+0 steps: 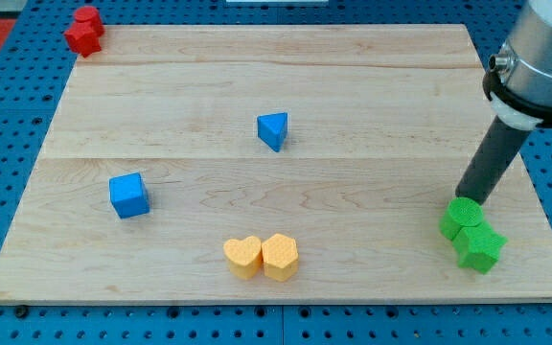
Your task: Push the green star bottom right to the board
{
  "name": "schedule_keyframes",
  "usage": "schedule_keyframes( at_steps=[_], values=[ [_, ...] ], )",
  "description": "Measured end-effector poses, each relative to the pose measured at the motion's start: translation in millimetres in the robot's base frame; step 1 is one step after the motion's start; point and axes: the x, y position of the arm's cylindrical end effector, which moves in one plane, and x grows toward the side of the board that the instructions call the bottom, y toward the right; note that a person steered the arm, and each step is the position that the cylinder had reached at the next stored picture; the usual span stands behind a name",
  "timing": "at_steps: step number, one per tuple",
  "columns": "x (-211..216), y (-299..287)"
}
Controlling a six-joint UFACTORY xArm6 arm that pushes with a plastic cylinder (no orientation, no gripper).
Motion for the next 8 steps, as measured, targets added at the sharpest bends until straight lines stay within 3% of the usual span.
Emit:
schedule_keyframes(
  at_steps=[2,4,5,6,8],
  values=[
    [10.7,-50.1],
    [47.2,-93.4],
    [76.9,-92.4],
    [80.0,-83.2],
    [49.6,-61.2]
  ],
)
